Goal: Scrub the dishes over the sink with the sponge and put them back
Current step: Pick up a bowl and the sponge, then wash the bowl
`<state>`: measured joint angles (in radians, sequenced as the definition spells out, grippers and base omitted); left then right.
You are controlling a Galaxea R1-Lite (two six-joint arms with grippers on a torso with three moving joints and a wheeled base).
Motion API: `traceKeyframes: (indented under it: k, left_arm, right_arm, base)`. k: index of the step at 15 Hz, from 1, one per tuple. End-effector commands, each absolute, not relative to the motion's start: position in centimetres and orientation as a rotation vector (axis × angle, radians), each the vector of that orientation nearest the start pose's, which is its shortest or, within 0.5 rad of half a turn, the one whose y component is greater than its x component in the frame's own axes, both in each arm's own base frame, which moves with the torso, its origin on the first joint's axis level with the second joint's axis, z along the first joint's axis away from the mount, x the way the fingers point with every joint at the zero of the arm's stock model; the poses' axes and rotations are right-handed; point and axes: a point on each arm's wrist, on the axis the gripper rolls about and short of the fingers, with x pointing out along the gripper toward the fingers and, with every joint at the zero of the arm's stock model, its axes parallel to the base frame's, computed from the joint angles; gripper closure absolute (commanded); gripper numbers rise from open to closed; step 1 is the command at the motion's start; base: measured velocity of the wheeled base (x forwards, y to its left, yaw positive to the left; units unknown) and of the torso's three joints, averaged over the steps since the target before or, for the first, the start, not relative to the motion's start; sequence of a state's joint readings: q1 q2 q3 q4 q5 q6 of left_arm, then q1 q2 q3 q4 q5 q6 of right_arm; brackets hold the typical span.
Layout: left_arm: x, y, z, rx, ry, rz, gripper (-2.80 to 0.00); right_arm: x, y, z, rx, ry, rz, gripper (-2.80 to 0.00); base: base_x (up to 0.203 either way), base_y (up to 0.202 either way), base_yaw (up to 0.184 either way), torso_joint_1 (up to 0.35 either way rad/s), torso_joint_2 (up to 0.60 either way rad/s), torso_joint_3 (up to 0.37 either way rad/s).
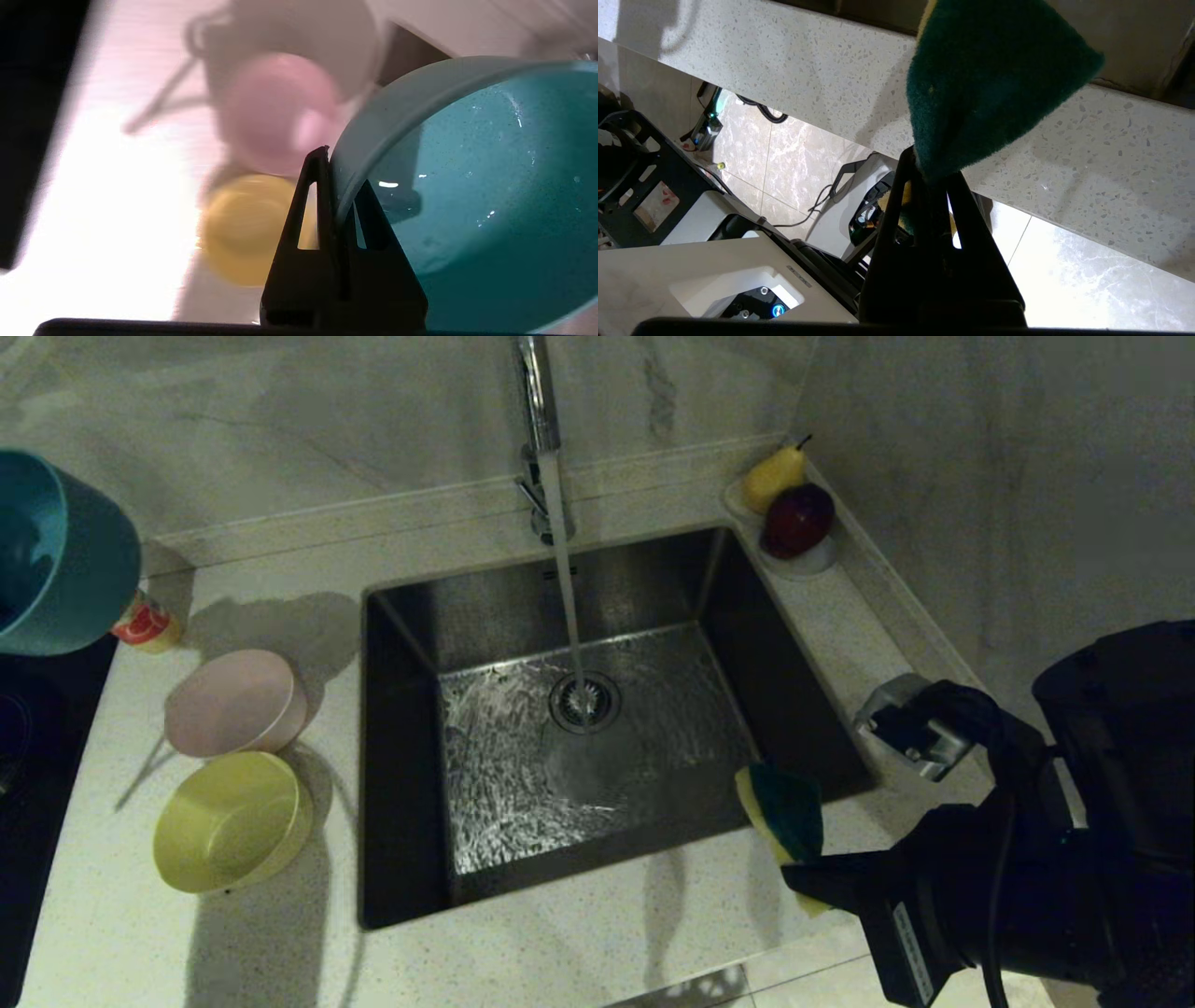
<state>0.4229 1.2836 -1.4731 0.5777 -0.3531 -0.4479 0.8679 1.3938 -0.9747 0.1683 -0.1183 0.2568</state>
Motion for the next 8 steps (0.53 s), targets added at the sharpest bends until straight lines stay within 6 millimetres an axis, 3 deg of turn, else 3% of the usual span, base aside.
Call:
traceKeyframes:
  k: [1,4,8]
  left_arm:
    - [18.9,4.0,35.1,-0.547,0.415,0.087,0.0]
    - [22.9,0.4,33.9,-0.489,0.463,0.037,0.0]
    - [27.5,-7.2,31.0,-0.431,0.516,-0.004,0.0]
  right_arm:
    - [14.3,16.5,23.9,-0.038,0.606,0.655,0.0]
    - [14.2,16.4,24.1,-0.037,0.597,0.66,0.0]
    - [14.0,16.2,24.3,-0.031,0.586,0.662,0.0]
  base:
    - [0.0,0.0,0.0,0.0,0.0,0.0]
    - [0.0,0.0,0.0,0.0,0.0,0.0]
    - [0.0,0.0,0.0,0.0,0.0,0.0]
